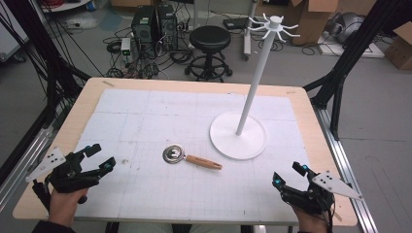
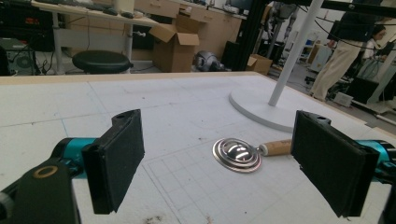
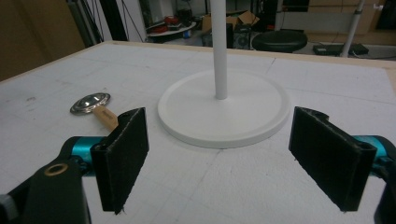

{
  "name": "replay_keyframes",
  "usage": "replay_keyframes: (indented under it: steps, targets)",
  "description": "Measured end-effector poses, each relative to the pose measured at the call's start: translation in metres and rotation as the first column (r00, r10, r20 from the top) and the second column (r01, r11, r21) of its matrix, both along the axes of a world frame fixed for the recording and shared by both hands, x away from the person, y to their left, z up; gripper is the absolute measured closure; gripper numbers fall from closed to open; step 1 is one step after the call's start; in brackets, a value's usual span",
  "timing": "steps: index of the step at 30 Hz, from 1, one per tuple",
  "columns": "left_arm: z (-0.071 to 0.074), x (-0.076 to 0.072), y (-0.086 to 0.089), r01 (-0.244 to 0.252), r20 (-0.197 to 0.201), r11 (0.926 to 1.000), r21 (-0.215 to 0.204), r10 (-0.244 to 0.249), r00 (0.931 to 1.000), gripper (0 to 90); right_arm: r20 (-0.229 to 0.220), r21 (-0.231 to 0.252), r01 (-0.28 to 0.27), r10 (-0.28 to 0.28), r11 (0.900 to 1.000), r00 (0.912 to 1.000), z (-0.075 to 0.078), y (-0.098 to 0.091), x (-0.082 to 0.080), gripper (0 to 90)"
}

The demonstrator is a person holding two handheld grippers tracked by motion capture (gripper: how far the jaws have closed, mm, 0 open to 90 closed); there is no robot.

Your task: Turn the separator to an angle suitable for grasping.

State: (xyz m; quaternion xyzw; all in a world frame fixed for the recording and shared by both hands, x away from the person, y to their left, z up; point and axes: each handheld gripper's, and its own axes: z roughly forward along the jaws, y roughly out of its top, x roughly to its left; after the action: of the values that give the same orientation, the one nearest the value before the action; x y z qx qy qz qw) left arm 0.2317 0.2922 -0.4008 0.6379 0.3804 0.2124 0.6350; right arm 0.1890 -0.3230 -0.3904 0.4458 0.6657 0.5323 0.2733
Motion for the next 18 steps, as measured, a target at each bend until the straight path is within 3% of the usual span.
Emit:
replay_keyframes:
  steps: [11, 18]
  targets:
    - [-0.0004, 0.001, 0.0026, -0.019, -0.004, 0.9997, -0.012, 0.019, 0.9998, 17.9, -0.002, 0.011, 0.004, -0.004, 0.9999, 1.0, -0.0006, -0.0016, 0.0003, 18.8]
    - [0.0002, -0.0022, 0.0039, -0.027, -0.004, 0.9996, -0.01, 0.027, 0.9996, 18.0, -0.011, -0.012, -0.044, 0.044, 0.999, 0.999, -0.0008, 0.0065, 0.0021, 19.1]
